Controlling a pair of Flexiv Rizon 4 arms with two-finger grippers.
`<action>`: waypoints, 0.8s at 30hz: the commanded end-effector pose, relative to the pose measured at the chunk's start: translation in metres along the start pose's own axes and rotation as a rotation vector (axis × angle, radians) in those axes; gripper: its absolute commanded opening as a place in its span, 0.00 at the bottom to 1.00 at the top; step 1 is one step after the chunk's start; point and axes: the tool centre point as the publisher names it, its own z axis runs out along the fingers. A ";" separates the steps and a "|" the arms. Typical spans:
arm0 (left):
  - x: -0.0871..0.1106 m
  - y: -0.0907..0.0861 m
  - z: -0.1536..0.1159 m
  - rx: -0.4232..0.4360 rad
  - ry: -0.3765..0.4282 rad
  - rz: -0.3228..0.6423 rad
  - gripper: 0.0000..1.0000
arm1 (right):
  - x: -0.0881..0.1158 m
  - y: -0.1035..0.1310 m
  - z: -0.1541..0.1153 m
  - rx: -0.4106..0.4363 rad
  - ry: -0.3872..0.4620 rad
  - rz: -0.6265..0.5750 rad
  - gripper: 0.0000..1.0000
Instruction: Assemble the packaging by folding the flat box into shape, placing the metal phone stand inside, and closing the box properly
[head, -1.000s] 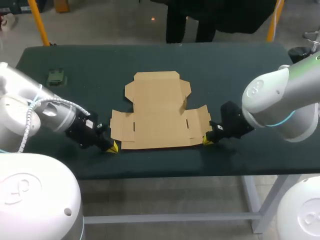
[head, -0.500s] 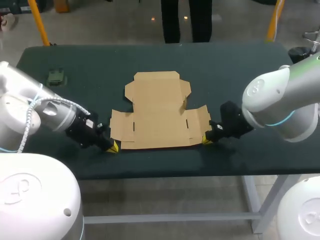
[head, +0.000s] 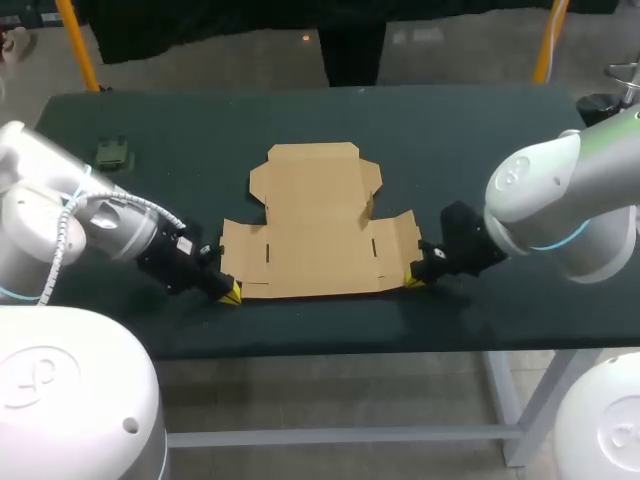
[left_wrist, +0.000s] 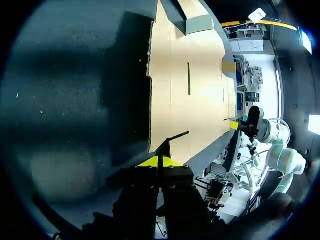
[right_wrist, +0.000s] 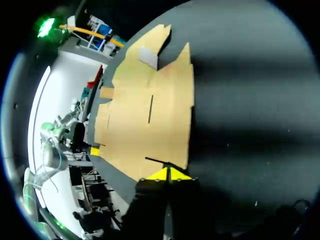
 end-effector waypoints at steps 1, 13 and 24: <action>0.001 -0.005 0.004 -0.011 -0.001 0.004 0.00 | -0.003 0.001 -0.001 0.002 0.014 -0.001 0.00; 0.011 -0.008 0.002 -0.007 -0.031 0.025 0.00 | 0.000 0.003 -0.003 0.000 0.018 -0.014 0.00; 0.015 -0.010 0.002 -0.006 -0.057 0.031 0.00 | 0.005 0.003 -0.004 0.002 0.026 -0.026 0.00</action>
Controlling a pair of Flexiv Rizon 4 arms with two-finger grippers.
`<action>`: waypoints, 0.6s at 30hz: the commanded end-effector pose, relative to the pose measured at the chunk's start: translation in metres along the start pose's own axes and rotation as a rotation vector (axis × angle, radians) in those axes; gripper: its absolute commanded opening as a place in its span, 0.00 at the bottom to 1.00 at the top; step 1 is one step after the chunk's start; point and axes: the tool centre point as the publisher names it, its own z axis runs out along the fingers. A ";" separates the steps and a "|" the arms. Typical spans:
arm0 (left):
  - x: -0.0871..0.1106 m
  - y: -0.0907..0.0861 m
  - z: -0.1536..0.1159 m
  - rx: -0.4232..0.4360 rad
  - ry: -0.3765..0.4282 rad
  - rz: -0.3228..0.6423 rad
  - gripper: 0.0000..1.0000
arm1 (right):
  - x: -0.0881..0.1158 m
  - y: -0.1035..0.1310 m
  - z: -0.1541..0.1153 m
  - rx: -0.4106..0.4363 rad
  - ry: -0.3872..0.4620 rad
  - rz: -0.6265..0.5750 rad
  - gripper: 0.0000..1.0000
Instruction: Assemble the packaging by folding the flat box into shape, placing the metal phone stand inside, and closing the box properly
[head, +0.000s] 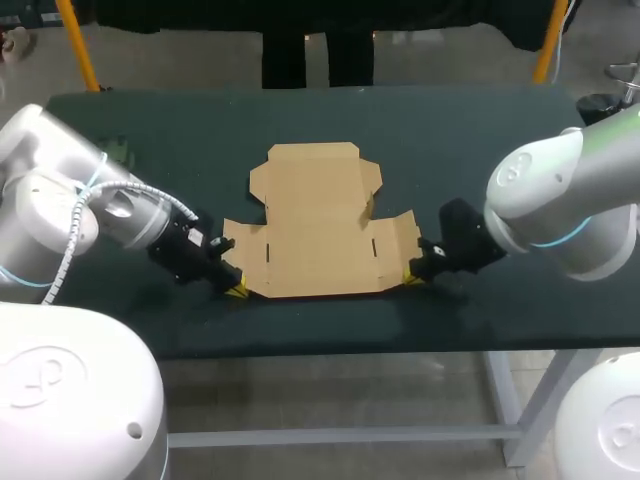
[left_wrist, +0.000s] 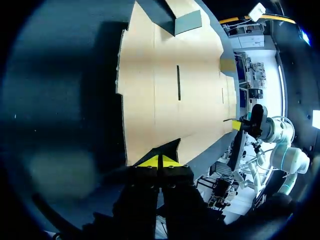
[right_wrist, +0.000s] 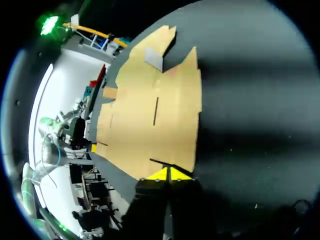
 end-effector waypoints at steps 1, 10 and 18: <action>0.003 -0.001 0.000 -0.004 -0.012 -0.001 0.00 | 0.001 0.000 -0.003 0.010 0.014 0.002 0.00; 0.006 0.000 -0.001 0.000 -0.029 0.003 0.00 | 0.005 0.000 -0.003 0.066 0.017 0.058 0.00; 0.009 0.001 -0.001 0.004 -0.042 0.010 0.00 | 0.005 0.002 -0.004 0.087 0.027 0.086 0.00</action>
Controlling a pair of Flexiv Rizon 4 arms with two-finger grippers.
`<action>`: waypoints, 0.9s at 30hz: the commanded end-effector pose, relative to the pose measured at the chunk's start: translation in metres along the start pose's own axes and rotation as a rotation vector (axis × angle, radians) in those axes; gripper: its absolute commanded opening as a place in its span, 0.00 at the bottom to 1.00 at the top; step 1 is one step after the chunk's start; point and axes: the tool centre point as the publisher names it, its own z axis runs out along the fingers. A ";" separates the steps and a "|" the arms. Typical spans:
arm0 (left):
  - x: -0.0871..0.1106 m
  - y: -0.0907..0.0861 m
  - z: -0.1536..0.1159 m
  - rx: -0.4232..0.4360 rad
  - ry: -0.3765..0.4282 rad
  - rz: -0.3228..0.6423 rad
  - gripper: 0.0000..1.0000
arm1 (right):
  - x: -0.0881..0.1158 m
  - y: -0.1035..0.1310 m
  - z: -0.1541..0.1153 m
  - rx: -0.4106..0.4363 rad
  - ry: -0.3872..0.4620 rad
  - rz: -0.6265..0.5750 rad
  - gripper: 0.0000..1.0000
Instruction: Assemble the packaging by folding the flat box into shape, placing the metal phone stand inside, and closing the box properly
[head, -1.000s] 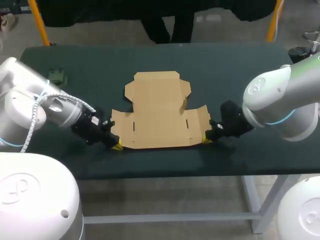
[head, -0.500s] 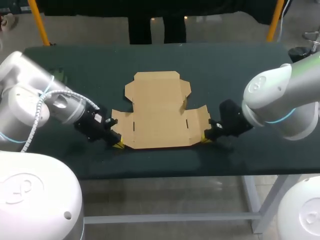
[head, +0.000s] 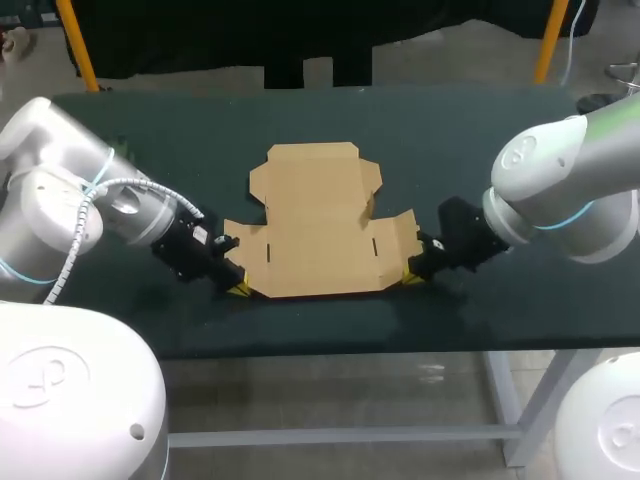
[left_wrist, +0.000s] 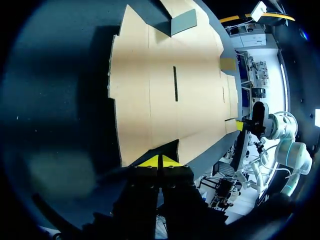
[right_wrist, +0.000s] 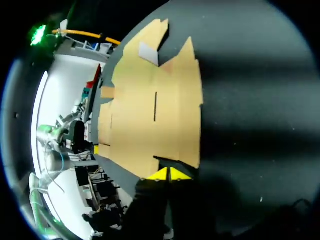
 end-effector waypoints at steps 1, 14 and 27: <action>0.004 0.001 -0.001 0.001 -0.013 0.002 0.00 | 0.001 0.004 -0.002 0.014 0.009 -0.001 0.00; 0.009 0.000 -0.002 -0.002 -0.046 0.007 0.00 | 0.011 0.010 0.004 0.033 -0.006 -0.024 0.00; 0.014 -0.004 -0.002 -0.011 -0.076 0.014 0.00 | 0.020 0.010 0.006 0.033 -0.050 -0.032 0.00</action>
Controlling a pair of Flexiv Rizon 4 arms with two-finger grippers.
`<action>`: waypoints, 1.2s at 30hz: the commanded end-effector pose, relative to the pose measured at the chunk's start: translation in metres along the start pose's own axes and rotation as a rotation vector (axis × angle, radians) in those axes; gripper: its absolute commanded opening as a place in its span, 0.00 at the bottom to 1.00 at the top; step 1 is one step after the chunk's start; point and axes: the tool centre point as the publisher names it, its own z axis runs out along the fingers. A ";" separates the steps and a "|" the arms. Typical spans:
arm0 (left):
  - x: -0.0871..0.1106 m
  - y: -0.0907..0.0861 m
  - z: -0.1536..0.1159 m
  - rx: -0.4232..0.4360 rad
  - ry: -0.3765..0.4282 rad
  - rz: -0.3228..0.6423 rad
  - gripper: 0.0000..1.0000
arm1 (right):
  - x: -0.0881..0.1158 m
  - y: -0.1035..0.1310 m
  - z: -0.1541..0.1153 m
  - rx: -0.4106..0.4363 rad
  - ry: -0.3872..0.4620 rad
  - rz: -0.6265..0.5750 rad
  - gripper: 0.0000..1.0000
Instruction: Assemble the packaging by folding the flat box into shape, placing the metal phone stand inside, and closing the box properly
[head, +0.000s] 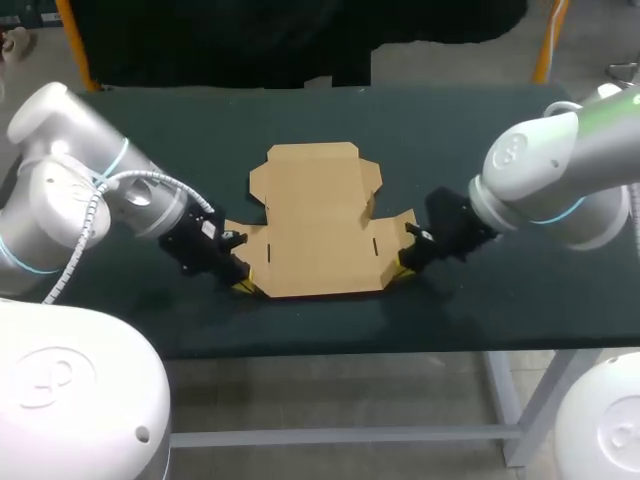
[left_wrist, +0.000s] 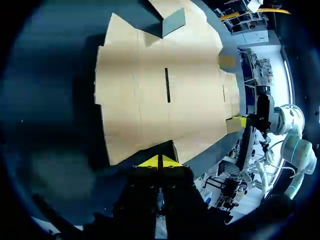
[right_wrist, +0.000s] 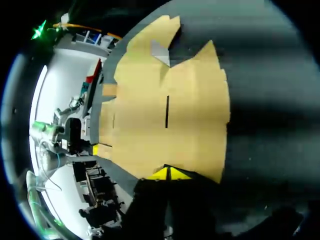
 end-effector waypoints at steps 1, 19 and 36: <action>0.004 -0.003 0.000 -0.009 -0.017 -0.002 0.00 | 0.006 0.000 0.001 -0.002 -0.025 0.001 0.00; 0.017 -0.004 0.001 -0.024 -0.055 -0.007 0.00 | 0.012 0.000 0.006 -0.009 -0.092 0.006 0.00; 0.027 -0.004 0.010 -0.027 -0.085 0.001 0.00 | 0.017 -0.004 0.010 -0.020 -0.150 0.006 0.00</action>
